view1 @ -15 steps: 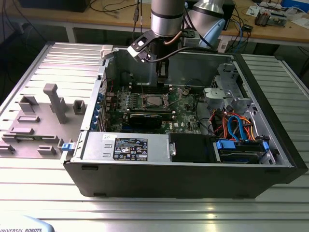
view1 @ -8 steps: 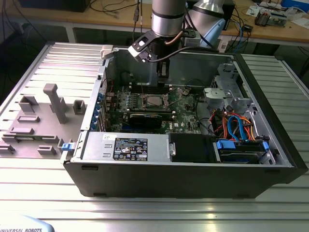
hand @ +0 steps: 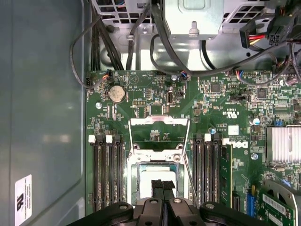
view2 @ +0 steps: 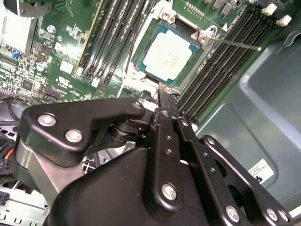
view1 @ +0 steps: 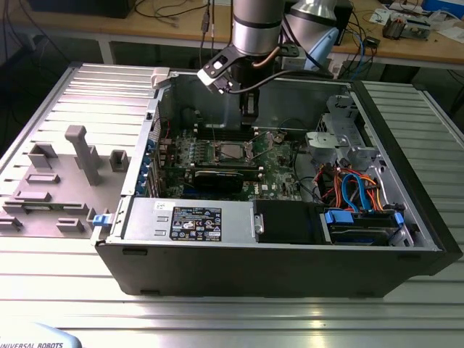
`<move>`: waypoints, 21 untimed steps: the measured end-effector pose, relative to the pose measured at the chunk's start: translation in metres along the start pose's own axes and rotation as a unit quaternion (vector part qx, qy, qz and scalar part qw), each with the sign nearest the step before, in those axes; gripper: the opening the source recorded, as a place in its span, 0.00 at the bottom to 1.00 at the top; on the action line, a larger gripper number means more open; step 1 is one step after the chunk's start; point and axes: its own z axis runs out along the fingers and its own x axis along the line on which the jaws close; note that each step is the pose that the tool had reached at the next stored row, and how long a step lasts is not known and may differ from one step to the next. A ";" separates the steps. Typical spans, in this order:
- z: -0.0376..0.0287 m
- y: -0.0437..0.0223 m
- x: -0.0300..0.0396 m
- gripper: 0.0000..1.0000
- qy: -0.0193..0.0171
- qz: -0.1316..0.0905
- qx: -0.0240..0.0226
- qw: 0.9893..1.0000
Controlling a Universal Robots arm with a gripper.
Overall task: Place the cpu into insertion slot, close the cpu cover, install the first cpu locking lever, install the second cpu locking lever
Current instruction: 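Close the cpu cover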
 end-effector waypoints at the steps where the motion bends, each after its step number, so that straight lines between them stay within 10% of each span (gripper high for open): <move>1: 0.0001 0.0027 0.0000 0.11 0.000 0.000 0.000 1.000; 21: 0.0006 0.0286 0.0001 0.11 0.000 0.000 0.000 1.000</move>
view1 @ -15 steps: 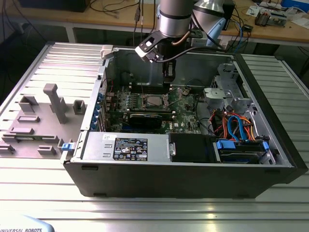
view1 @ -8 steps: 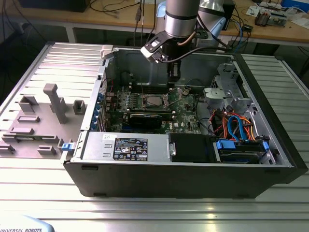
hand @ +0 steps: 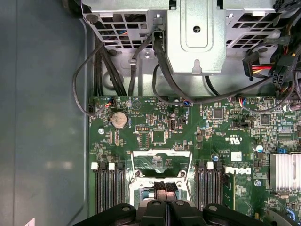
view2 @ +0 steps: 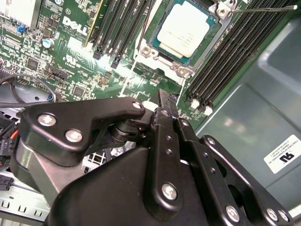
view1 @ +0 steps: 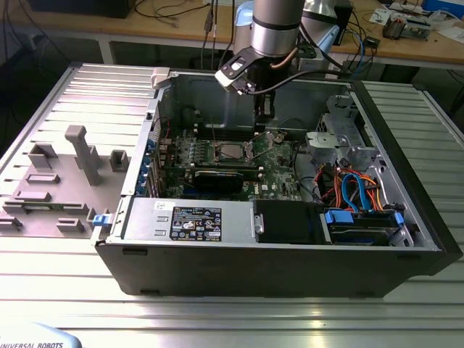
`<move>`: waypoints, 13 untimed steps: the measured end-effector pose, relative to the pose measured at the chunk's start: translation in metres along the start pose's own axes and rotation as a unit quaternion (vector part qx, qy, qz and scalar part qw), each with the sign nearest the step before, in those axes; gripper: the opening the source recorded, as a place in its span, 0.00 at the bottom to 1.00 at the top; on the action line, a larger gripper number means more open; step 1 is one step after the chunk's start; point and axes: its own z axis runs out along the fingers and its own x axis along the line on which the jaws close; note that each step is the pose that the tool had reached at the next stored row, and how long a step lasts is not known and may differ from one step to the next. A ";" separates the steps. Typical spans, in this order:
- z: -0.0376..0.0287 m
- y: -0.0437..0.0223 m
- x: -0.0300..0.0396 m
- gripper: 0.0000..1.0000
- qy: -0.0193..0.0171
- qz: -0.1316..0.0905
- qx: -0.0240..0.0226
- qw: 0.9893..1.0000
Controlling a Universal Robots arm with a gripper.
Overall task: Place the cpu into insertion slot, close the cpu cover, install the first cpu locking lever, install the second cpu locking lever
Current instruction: 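Close the cpu cover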
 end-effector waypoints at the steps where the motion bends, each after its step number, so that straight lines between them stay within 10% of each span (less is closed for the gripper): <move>1: 0.0000 0.0002 0.0000 0.11 0.000 0.000 0.000 1.000; 13: 0.0002 0.0055 0.0000 0.11 0.000 0.000 0.000 1.000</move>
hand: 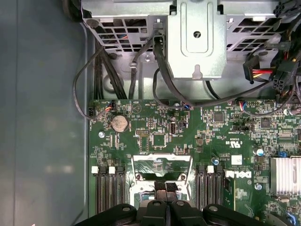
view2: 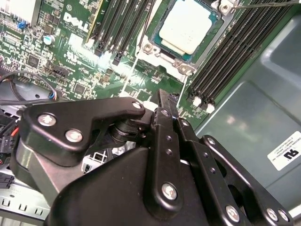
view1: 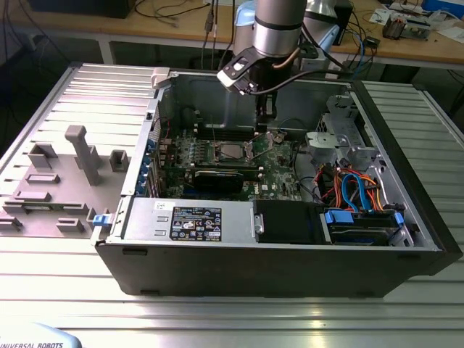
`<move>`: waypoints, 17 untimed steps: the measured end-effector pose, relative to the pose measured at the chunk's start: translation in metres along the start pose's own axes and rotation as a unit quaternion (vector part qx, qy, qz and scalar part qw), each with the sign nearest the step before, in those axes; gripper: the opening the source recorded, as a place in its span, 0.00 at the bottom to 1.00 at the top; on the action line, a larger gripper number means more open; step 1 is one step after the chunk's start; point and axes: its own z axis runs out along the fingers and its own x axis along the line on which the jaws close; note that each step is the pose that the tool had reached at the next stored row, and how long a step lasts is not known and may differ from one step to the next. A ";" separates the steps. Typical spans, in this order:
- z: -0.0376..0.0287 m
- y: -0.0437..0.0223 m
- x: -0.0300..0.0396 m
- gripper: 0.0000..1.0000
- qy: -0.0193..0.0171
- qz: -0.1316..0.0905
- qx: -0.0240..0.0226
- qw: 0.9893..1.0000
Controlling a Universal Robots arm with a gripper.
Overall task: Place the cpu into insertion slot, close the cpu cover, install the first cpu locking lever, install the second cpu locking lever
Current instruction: 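Close the cpu cover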
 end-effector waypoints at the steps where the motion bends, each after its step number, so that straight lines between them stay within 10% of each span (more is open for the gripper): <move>1: 0.0002 0.0032 0.0000 0.11 0.000 0.000 0.001 1.000; 13: 0.0077 0.0452 0.0001 0.11 0.000 0.000 0.009 1.000; 17: 0.0219 0.0514 0.0001 0.11 0.000 0.000 0.010 1.000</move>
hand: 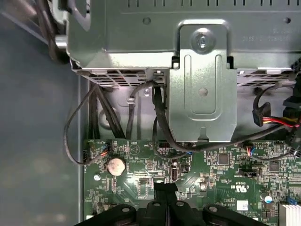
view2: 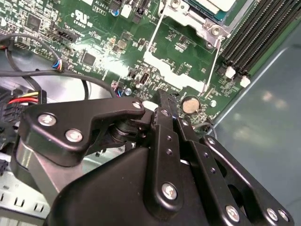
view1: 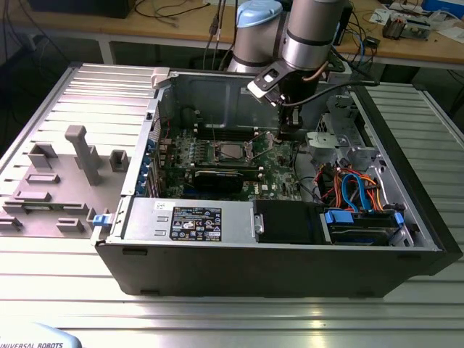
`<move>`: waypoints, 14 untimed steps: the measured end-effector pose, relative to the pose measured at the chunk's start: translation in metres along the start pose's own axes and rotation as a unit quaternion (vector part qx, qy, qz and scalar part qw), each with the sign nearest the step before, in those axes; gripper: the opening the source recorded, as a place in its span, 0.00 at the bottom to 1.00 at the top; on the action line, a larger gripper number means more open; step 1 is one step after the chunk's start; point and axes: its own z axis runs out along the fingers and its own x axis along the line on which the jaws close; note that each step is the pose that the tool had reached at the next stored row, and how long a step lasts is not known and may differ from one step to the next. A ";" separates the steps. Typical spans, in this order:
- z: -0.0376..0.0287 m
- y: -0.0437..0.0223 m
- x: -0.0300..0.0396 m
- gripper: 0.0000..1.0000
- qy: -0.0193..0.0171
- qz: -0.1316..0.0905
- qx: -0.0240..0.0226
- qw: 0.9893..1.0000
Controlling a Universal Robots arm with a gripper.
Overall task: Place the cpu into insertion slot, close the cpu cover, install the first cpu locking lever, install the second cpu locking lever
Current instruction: 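Close the cpu cover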
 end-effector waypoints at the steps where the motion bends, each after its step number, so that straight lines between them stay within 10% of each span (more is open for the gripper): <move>1: 0.0032 0.0001 0.0000 0.11 0.000 0.000 0.000 1.000; 14: 0.0080 -0.0046 0.0000 0.11 0.001 0.000 0.000 1.000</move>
